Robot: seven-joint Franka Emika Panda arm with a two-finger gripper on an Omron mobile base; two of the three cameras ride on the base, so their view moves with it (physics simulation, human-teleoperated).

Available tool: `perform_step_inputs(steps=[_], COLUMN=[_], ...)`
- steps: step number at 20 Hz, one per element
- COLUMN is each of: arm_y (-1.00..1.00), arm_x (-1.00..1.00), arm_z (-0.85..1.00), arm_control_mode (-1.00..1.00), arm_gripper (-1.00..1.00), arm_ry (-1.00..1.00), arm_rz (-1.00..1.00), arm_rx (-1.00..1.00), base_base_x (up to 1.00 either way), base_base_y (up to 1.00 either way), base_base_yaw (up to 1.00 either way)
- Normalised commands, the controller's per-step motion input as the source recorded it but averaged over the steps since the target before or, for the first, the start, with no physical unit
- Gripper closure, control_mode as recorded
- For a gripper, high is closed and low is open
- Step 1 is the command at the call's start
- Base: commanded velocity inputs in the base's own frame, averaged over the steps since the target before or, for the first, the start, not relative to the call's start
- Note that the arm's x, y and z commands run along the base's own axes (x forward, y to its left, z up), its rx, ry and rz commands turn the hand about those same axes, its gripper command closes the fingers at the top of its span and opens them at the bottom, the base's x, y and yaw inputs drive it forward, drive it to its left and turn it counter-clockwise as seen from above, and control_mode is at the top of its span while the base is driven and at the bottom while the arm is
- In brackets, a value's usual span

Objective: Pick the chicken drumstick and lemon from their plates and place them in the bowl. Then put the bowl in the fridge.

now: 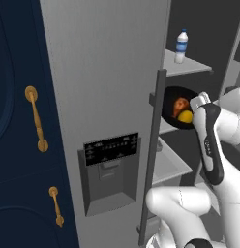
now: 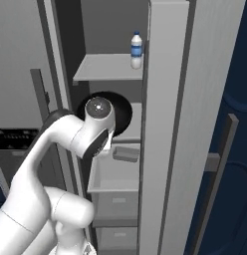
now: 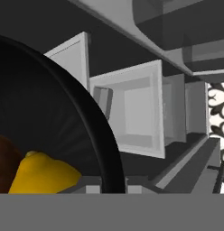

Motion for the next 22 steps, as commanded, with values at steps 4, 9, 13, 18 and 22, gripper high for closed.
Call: perform_step_inputs(steps=[4,9,13,18,22], arm_y=[0.0,-0.01,-0.02,0.0,-0.07], arm_x=[0.64,0.61,0.59,0.52,0.16], arm_z=[-0.4,-0.36,-0.52,-0.43,-0.04], arm_control_mode=[-1.0,-1.0,-1.0,-1.0,-1.0], arm_gripper=[1.0,1.0,1.0,1.0,1.0], arm_ry=[0.03,0.0,0.04,0.08,0.0], arm_rz=[0.0,0.0,0.04,0.08,0.05], arm_rx=[-0.02,-0.01,0.0,0.0,0.0], base_base_x=[0.0,0.0,0.0,0.0,0.0], base_base_y=[0.0,0.0,0.0,0.0,0.0], base_base_yaw=[0.0,0.0,0.0,0.0,0.0])
